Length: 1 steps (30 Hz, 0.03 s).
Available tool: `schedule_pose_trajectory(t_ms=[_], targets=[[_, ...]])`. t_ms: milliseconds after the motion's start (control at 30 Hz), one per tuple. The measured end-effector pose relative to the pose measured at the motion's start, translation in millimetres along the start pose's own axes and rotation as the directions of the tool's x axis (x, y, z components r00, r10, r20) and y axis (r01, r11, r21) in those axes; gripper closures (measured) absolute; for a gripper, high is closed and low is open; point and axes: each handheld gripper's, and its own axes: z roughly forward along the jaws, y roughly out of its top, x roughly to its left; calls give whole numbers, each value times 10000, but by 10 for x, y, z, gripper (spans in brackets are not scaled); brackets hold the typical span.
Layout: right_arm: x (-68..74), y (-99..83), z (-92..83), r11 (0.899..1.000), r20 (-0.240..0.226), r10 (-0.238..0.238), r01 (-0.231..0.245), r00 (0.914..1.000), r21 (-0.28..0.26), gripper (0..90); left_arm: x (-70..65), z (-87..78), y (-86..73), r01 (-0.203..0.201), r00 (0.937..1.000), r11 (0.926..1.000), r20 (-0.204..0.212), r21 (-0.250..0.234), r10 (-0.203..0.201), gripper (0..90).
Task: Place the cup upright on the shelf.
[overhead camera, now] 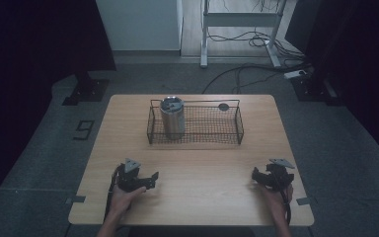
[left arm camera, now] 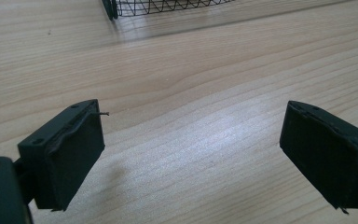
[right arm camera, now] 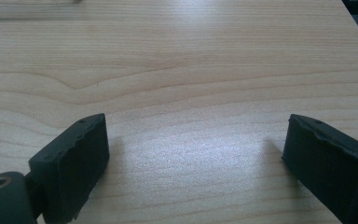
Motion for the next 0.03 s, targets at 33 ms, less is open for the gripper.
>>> schedule_pose_trajectory(t_ms=[33], targets=[[0, 0, 0, 10000, 0, -3, 3, 10000, 1, 66, -1, 9, -6, 21, 10000, 10000, 4, 40, -21, 68]])
